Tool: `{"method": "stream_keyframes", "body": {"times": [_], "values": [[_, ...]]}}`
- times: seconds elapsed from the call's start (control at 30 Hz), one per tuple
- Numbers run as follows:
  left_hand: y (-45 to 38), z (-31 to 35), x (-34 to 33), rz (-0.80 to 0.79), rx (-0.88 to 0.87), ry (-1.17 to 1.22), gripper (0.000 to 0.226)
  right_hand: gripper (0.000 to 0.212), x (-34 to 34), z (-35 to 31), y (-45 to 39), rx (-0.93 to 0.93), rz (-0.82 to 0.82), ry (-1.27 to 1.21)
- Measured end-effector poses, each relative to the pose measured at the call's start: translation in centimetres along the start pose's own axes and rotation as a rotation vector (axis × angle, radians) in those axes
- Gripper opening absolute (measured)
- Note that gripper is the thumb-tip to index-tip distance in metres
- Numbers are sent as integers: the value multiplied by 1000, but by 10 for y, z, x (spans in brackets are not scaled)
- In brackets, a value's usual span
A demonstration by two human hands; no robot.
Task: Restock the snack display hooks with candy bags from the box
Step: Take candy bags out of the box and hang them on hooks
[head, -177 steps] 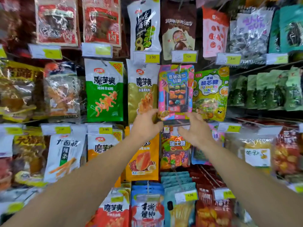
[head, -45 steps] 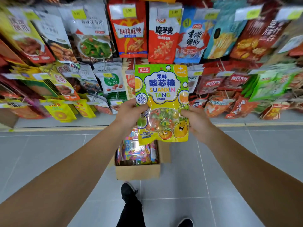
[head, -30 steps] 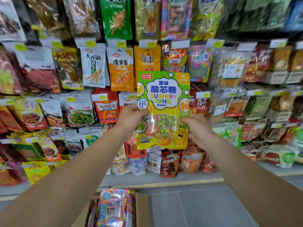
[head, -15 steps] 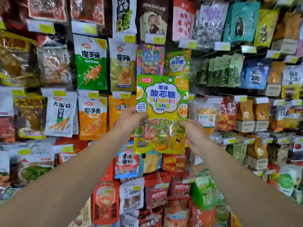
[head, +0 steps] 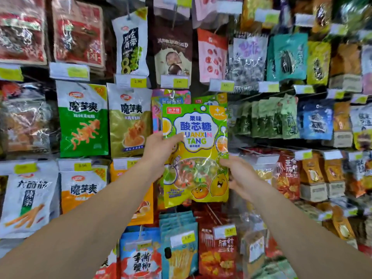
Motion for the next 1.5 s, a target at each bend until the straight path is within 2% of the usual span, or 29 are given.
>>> {"method": "stream_keyframes", "body": {"times": [0.03,0.1,0.13,0.17,0.2,0.3,0.33,0.4,0.47,0.5,0.53,0.57,0.63,0.67,0.7,0.87,0.93,1.0,1.07,1.2,1.23,1.3,1.33,1.37,1.4,1.5], "values": [[-7,1,-8,8,-22,-11,68,80,4,-5,-11,11,16,39],[-23,1,-20,9,-53,-17,35,42,10,-26,-18,91,102,200],[-32,-2,-23,24,-57,-24,30,23,16,-34,-25,152,161,281],[-41,-4,-28,46,-58,-40,28,15,24,-43,-37,218,218,340],[-46,-4,-33,57,-41,-30,25,20,31,-51,-48,280,266,384],[-62,-10,-46,105,-42,-94,42,42,46,-82,-78,456,373,589],[-70,-12,-51,127,-46,-97,38,44,51,-92,-89,528,396,674],[-90,-16,-60,162,-66,-120,10,45,60,-114,-111,684,439,810],[-102,-19,-70,156,-83,-140,62,47,68,-135,-130,804,475,896],[-107,-21,-75,169,-102,-183,72,51,72,-143,-139,841,478,936],[-112,-23,-77,194,-127,-218,69,55,75,-151,-148,870,472,971],[-117,-24,-79,199,-144,-212,54,60,78,-158,-155,883,459,1004],[-125,-25,-85,222,-129,-230,11,68,82,-170,-167,919,457,1069],[-126,-25,-90,238,-138,-251,26,69,84,-175,-174,940,465,1097],[-126,-25,-95,248,-144,-247,31,70,85,-178,-180,952,468,1126],[-142,-26,-109,280,-168,-246,41,68,86,-182,-201,969,482,1184],[-146,-29,-111,274,-159,-246,38,66,86,-179,-207,978,480,1181],[-153,-31,-114,260,-183,-215,13,62,88,-177,-213,989,473,1154],[-158,-33,-117,243,-178,-164,50,57,90,-180,-219,1015,471,1135],[-160,-33,-125,267,-179,-120,61,47,94,-188,-224,1059,422,1126],[-160,-33,-128,271,-155,-127,50,44,95,-189,-224,1074,422,1108],[-162,-31,-132,314,-159,-147,11,37,98,-191,-222,1080,443,1048],[-164,-31,-134,300,-164,-134,24,34,99,-192,-221,1059,449,1003],[-164,-31,-137,290,-159,-139,24,32,101,-193,-220,1037,453,964],[-166,-30,-139,297,-174,-164,14,32,102,-195,-219,1026,458,941],[-170,-29,-144,309,-152,-174,42,33,101,-196,-216,1037,467,940]]}}
Point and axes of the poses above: each hand's wrist, its own y-axis away from the middle knuckle, its own x-axis out of the back of the hand, z = x × y, the point moved 2 cm from there along -y, towards the middle knuckle, and after that the axes turned 14 degrees about y, right-handed, at the moved point
